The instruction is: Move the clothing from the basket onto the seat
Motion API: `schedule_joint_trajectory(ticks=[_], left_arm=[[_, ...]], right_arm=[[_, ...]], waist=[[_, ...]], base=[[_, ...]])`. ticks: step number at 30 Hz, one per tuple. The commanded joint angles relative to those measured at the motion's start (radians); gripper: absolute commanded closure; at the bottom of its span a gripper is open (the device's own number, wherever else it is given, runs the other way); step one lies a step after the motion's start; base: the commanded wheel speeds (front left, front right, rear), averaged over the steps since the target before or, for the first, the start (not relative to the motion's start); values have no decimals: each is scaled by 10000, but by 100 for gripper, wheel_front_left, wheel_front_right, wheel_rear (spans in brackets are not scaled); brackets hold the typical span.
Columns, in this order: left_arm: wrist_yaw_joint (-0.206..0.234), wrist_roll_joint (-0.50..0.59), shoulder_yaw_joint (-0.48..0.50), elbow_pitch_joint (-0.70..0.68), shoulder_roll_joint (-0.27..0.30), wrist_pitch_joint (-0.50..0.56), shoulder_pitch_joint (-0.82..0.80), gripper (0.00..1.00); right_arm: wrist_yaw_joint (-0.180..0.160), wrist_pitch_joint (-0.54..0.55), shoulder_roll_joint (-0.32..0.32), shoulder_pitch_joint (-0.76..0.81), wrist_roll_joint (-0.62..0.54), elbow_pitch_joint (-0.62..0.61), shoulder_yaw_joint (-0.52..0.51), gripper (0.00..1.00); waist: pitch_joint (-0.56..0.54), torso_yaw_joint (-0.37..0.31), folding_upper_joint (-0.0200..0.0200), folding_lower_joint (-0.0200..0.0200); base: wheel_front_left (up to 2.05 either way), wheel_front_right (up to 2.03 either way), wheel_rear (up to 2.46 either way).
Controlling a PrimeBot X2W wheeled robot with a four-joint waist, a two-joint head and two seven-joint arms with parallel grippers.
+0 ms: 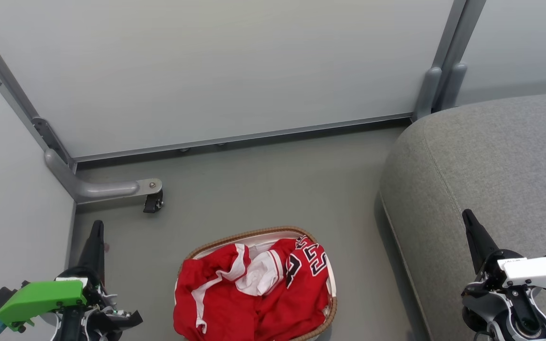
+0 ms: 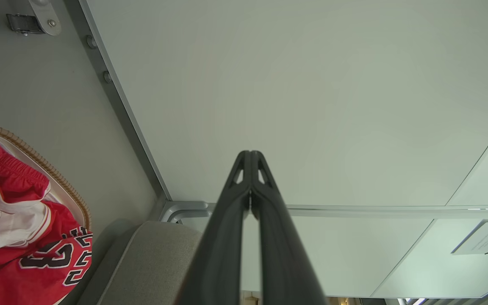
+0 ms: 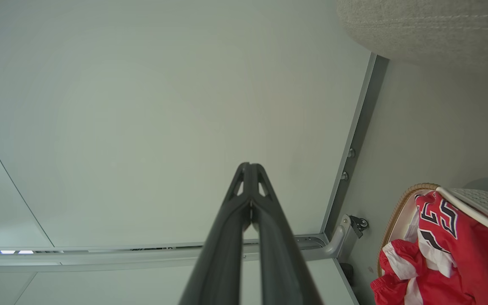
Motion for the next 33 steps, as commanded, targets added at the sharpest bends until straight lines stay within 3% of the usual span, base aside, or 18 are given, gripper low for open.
schedule_joint_trajectory(ticks=[1, 6, 7, 15, 33], left_arm=[[-41, -30, 18, -6, 57, 21, -102, 100], [-41, -30, 18, -6, 57, 21, -102, 100], [0, 1, 0, 1, 0, -1, -1, 0], [17, 591, -114, 529, 72, -307, 5, 0], [257, 4849, -1248, 1134, 529, -1120, -197, 0]], right_arm=[[-2, 25, -58, 119, 30, -12, -14, 100], [-3, 25, -58, 119, 30, -12, -14, 100], [-2, -1, 0, -1, -1, -1, 0, 0], [-2, -298, -34, -85, -521, 307, 217, 0], [-1, -1114, -326, -455, -4487, 776, 891, 0]], waist=[[0, 0, 0, 0], [0, 0, 0, 0], [0, 0, 0, 0], [21, -8, 0, 0], [59, 5, 0, 0]], base=[[0, 0, 0], [0, 0, 0], [0, 0, 0], [0, 0, 0], [0, 0, 0]])
